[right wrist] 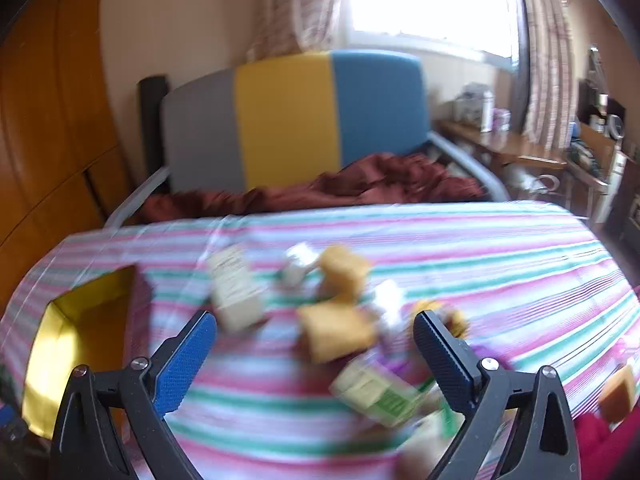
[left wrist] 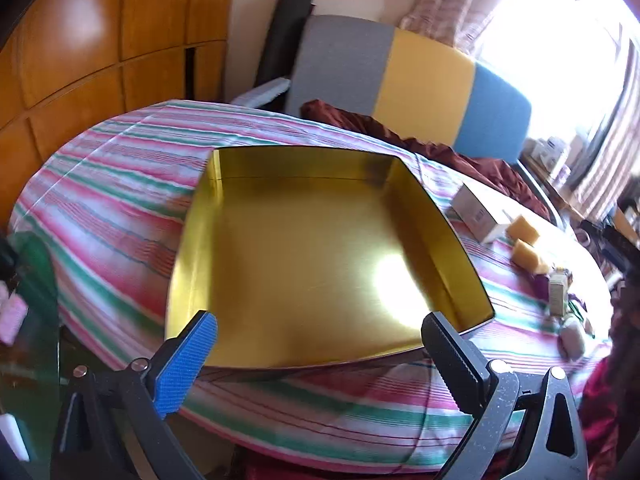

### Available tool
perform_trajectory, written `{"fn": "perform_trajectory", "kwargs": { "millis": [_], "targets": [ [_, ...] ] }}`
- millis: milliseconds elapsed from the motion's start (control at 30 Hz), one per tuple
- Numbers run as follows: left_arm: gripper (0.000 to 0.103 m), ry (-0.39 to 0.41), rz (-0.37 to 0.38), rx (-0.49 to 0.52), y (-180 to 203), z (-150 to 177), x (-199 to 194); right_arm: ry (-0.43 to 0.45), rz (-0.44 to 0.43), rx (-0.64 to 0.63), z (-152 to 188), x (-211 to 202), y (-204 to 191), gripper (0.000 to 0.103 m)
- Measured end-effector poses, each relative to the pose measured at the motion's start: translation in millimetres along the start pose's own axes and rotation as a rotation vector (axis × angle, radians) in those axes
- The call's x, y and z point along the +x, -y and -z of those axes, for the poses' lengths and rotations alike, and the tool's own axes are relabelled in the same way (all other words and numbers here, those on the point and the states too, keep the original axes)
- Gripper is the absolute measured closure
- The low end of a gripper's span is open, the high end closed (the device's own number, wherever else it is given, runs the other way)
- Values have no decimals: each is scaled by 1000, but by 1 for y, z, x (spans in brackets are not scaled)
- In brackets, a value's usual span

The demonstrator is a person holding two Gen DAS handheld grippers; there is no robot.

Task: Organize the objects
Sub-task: 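Grasp the cream medicine box with the left gripper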

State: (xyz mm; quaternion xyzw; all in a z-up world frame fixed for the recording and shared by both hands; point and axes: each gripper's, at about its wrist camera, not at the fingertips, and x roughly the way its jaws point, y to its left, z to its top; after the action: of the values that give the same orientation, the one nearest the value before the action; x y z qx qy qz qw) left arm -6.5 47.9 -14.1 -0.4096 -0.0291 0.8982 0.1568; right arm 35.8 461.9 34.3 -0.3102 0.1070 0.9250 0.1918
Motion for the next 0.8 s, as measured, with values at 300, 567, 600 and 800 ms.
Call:
{"fn": "perform_trajectory", "kwargs": {
  "millis": [300,567,600,800],
  "targets": [
    [0,-43,101,59,46,-33,15,-58,31,390,-2,38,126,2],
    [0,-73,269,144,123,-82,38,-105,-105,539,3,46,143,2],
    [0,-78,284,154,134,-88,45,-104,-121,530,2,45,140,2],
    [0,-86,311,225,191,-117,85,-107,-165,469,-2,46,130,2]
  ]
}}
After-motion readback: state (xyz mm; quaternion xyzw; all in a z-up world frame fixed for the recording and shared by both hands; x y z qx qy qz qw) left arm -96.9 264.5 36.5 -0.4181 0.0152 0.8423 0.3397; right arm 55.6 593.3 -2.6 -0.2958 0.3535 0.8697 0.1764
